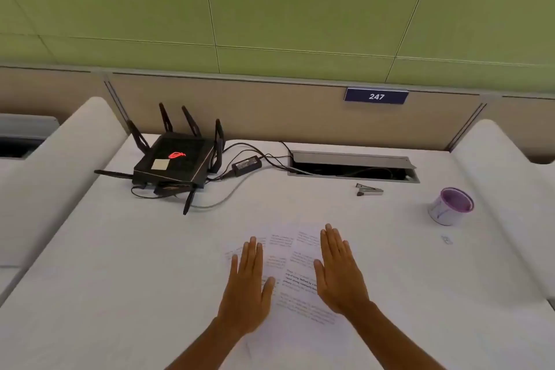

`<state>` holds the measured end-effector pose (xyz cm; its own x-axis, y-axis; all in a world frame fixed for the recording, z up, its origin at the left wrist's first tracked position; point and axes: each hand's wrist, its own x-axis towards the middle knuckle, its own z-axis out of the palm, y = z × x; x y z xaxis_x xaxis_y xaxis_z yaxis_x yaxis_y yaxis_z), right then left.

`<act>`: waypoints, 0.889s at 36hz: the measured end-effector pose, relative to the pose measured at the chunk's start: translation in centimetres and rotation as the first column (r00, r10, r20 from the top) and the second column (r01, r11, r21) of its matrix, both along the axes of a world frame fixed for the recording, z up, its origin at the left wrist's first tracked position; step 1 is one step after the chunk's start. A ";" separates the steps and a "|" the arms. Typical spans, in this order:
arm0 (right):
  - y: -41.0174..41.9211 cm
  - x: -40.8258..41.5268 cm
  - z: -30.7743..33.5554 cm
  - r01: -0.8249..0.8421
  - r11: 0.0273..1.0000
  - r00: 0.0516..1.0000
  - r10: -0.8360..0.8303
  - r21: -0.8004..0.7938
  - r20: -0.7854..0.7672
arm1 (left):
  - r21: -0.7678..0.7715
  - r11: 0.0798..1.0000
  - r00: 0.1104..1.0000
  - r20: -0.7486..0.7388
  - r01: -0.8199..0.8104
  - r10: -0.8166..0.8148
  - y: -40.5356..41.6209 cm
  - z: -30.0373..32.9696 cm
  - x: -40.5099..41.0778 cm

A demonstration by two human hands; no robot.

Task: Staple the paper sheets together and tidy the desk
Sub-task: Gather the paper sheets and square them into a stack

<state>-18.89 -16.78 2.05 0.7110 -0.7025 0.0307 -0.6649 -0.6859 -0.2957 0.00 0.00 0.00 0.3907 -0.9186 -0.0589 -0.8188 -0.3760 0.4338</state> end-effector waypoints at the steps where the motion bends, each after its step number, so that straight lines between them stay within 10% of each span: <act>1: 0.4 -0.1 -0.4 0.013 1.000 1.000 -0.013 0.015 -0.010 | 0.033 0.999 1.000 -0.030 -0.007 0.008 0.5 -0.4 -0.4; 13: 4.2 -2.7 -5.0 0.032 0.994 0.995 -0.022 0.103 -0.099 | 0.070 0.997 0.997 -0.059 -0.043 0.047 6.1 -6.2 -3.4; 22: 1.9 -1.7 -3.7 0.259 0.951 0.902 -0.301 0.171 0.309 | -0.247 0.913 0.932 -0.248 -0.326 0.266 5.0 -3.5 2.0; 32: 1.5 -2.1 -4.7 0.469 0.866 0.883 -0.457 0.172 -0.107 | 0.071 0.942 0.927 -0.166 -0.328 0.335 1.7 -5.3 7.7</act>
